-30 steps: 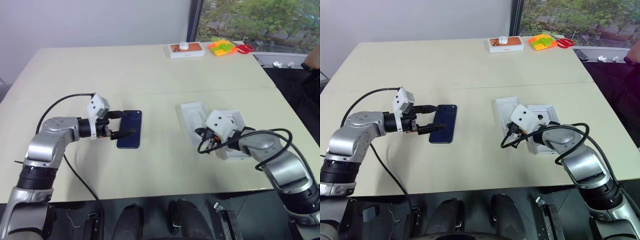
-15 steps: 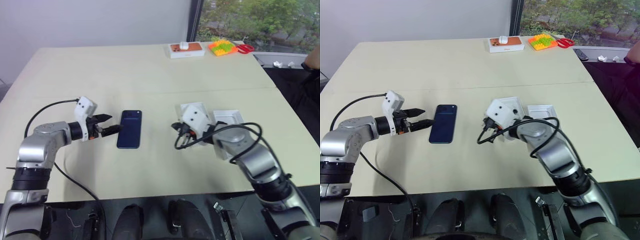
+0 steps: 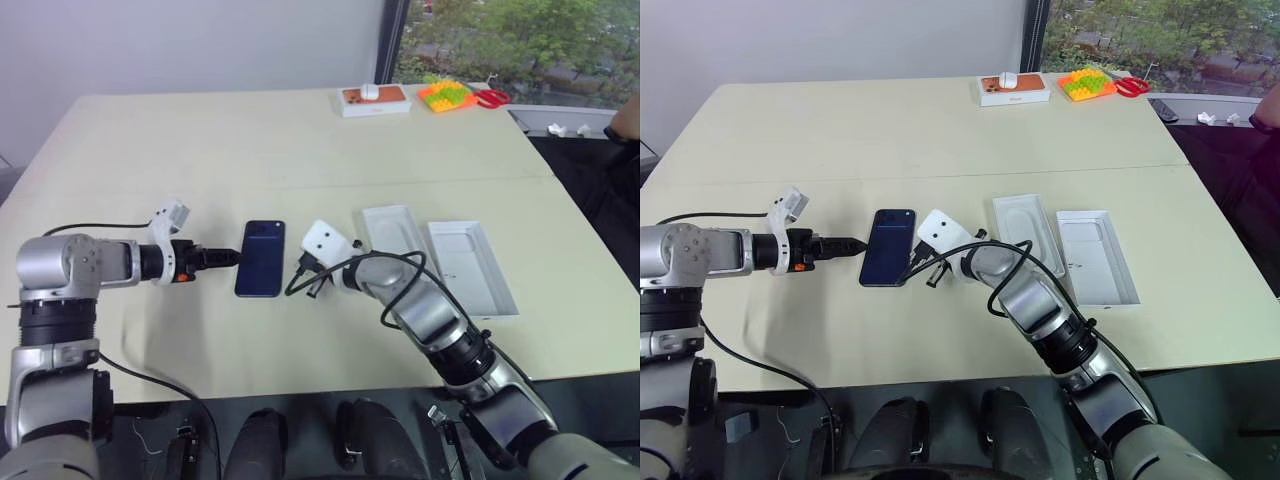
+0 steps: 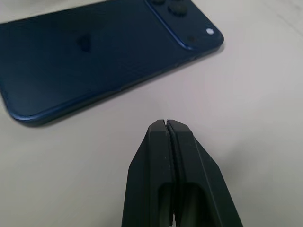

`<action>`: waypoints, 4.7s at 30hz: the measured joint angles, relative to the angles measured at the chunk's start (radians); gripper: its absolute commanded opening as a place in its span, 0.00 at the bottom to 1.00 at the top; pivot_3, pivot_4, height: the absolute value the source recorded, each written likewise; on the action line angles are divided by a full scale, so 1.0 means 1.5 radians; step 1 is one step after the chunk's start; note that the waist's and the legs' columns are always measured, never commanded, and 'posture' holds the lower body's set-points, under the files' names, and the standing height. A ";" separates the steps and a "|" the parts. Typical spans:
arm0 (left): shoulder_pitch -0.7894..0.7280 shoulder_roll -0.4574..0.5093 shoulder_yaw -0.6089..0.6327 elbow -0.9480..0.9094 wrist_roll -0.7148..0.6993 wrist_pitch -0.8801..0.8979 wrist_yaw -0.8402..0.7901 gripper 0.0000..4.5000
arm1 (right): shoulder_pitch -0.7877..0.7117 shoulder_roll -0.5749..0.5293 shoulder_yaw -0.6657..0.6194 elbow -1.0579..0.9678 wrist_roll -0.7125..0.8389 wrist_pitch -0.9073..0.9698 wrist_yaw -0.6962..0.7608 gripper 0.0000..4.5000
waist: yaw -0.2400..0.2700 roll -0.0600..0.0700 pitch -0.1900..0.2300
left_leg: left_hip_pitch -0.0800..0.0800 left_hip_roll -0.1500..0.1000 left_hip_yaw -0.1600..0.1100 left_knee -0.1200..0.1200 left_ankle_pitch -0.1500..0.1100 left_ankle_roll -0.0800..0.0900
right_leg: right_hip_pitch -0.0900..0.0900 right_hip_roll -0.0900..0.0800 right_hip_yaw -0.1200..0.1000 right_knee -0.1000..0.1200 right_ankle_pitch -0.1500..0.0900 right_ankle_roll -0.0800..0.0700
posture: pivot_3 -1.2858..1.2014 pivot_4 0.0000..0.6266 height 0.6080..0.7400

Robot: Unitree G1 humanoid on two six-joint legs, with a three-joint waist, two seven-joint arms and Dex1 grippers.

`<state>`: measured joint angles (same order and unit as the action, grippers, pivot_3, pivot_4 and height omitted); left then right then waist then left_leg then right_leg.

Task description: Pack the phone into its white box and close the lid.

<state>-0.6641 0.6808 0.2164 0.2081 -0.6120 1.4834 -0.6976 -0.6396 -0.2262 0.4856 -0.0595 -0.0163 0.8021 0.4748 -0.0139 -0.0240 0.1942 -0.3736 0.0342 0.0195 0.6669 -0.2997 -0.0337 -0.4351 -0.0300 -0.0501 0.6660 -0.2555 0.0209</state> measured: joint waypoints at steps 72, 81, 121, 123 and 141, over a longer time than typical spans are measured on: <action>0.002 -0.091 0.136 0.088 -0.118 0.082 0.153 0.22 | 0.004 0.064 0.016 0.026 -0.056 -0.001 0.078 0.00 | -0.003 0.000 -0.005 | -0.001 0.000 0.000 -0.001 0.000 -0.001 | -0.002 -0.003 0.001 0.000 0.000 0.000 | 0.52 0.24 1.00; -0.006 -0.088 0.151 0.086 -0.139 0.082 0.138 0.01 | 0.022 0.013 -0.002 -0.057 -0.050 0.047 0.078 0.00 | -0.002 0.000 -0.005 | -0.001 0.000 0.000 -0.001 0.000 -0.001 | -0.002 -0.003 0.001 0.000 0.000 0.000 | 0.52 0.24 1.00; -0.062 -0.244 0.130 0.032 -0.494 0.082 0.505 0.00 | 0.244 -0.498 -0.226 -0.233 0.102 -0.146 0.352 0.75 | 0.003 -0.004 -0.003 | -0.001 -0.001 0.000 -0.001 0.004 -0.007 | -0.002 -0.001 0.003 0.000 0.000 0.000 | 0.52 0.24 1.00; -0.062 -0.252 0.131 0.031 -0.502 0.082 0.516 0.00 | 0.235 -0.492 -0.213 -0.207 0.094 -0.164 0.355 0.75 | 0.003 -0.004 -0.003 | -0.001 -0.001 0.000 -0.001 0.004 -0.008 | -0.002 -0.001 0.003 0.000 0.000 0.000 | 0.52 0.24 1.00; -0.062 -0.228 0.134 0.042 -0.547 0.073 0.557 0.00 | 0.236 -0.490 -0.178 -0.198 0.066 -0.248 0.392 0.01 | 0.003 -0.004 -0.003 | 0.000 -0.001 0.001 -0.001 0.006 -0.011 | -0.002 -0.001 0.003 0.000 0.000 0.000 | 0.52 0.24 1.00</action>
<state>-0.7571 0.3384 0.4168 0.2717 -1.4324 1.5933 0.1374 -0.2857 -0.9609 0.2180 -0.3564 0.0820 0.4295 1.0633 -0.0092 -0.0294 0.1896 -0.3743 0.0331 0.0203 0.6652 -0.2914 -0.0497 -0.4378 -0.0315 -0.0461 0.6657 -0.2558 0.0216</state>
